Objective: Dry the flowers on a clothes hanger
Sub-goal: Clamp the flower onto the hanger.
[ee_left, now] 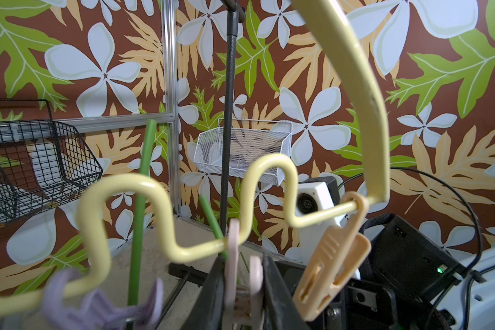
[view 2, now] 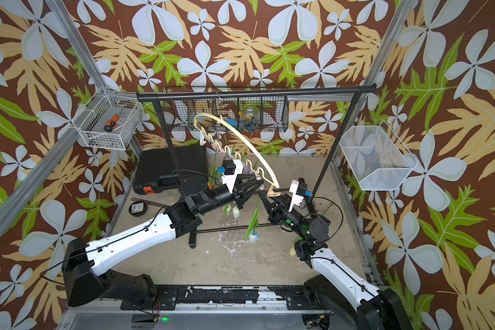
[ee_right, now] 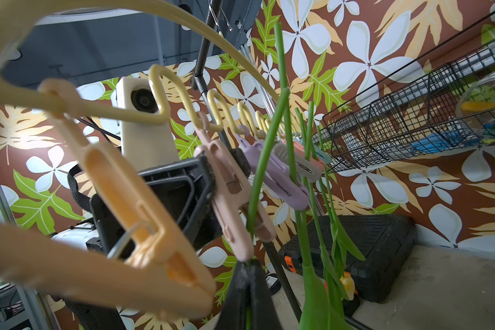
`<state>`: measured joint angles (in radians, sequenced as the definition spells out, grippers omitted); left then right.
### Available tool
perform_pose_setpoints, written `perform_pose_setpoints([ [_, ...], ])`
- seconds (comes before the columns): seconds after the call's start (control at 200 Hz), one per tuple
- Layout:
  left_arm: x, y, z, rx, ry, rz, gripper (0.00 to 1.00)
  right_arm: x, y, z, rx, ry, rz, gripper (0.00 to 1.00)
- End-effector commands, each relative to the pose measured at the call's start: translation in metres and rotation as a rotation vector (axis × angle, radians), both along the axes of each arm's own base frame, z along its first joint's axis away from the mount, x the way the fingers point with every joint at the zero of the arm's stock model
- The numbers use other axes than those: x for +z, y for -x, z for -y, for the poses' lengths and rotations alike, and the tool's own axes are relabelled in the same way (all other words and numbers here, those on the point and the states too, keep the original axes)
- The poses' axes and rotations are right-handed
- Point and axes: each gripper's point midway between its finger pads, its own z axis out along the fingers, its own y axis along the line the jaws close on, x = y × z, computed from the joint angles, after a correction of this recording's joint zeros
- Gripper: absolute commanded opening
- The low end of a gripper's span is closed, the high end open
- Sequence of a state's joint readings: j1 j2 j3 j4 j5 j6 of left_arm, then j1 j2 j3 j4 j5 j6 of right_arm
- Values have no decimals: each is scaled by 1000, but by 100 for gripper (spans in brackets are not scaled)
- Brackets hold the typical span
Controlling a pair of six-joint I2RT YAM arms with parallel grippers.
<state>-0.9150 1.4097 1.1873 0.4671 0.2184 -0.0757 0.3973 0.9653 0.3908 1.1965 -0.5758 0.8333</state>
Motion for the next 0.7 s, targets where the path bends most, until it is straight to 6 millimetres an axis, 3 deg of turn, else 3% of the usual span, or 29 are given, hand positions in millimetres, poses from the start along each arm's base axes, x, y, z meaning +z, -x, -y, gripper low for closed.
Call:
perform_pose_setpoints([
  [0.0,12,4,-3,-11,42,26,9,11,7,-1,22,-16,45,0],
  [0.165,15,5,-2,-24,60,19,9,7,-1,1,2,-38,7,0],
  [0.696,6,2,-2,-9,52,3,13,14,5,1,26,-56,27,0],
])
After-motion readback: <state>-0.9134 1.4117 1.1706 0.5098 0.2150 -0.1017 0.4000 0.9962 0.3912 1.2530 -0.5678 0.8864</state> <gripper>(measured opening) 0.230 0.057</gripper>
